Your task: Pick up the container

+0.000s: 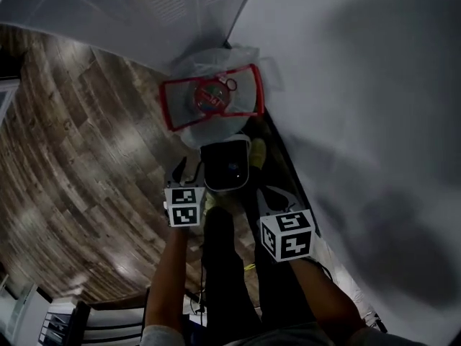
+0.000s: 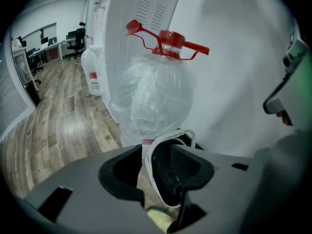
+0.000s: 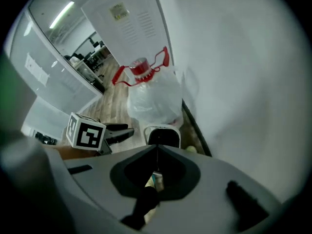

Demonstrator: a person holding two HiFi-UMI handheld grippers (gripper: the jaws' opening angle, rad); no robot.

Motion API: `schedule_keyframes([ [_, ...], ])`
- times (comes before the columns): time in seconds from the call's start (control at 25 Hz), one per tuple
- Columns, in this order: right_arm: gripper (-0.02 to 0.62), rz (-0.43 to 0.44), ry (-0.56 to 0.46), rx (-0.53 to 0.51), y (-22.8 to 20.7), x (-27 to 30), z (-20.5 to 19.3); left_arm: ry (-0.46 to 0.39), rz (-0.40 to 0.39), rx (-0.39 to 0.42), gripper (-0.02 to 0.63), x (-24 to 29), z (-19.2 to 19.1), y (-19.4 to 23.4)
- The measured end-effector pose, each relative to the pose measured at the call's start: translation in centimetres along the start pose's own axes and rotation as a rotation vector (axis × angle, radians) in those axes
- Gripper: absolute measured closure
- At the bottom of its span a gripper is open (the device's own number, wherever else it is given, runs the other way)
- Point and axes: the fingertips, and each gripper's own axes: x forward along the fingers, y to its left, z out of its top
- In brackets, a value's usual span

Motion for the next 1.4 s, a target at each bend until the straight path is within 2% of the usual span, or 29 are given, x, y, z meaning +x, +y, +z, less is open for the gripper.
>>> schedule_keyframes([
  [0.32,0.569,0.006,0.063,0.044,-1.2,2.5,-3.0,0.028,-0.013,0.014,0.411,4.3,-1.6,0.5],
  [0.48,0.569,0.030,0.068,0.059,-1.4,3.4,-3.7,0.054,-0.029,0.059,0.402,6.8,-2.6,1.1],
  [0.68,0.569,0.032,0.077,0.053,-1.9,4.2,-4.7,0.077,-0.108,0.131,0.399,9.5,-3.2,0.1],
  [0.84,0.569,0.040,0.081,0.057,-1.6,4.3,-5.4,0.100,-0.186,0.153,0.399,11.0,-3.7,-0.9],
  [1.04,0.569,0.045,0.085,0.051,-1.4,4.0,-5.7,0.123,-0.244,0.176,0.400,10.4,-3.7,-1.4],
  [1.12,0.569,0.049,0.082,0.042,-1.3,3.7,-5.5,0.149,-0.269,0.245,0.400,9.5,-4.4,-2.2],
  [1.2,0.569,0.056,0.074,0.038,-0.9,3.2,-5.2,0.193,-0.290,0.354,0.400,8.3,-5.4,-3.0],
  [1.4,0.569,0.076,0.060,0.022,0.0,2.6,-4.5,0.307,-0.268,0.714,0.412,6.8,-7.2,-4.3],
])
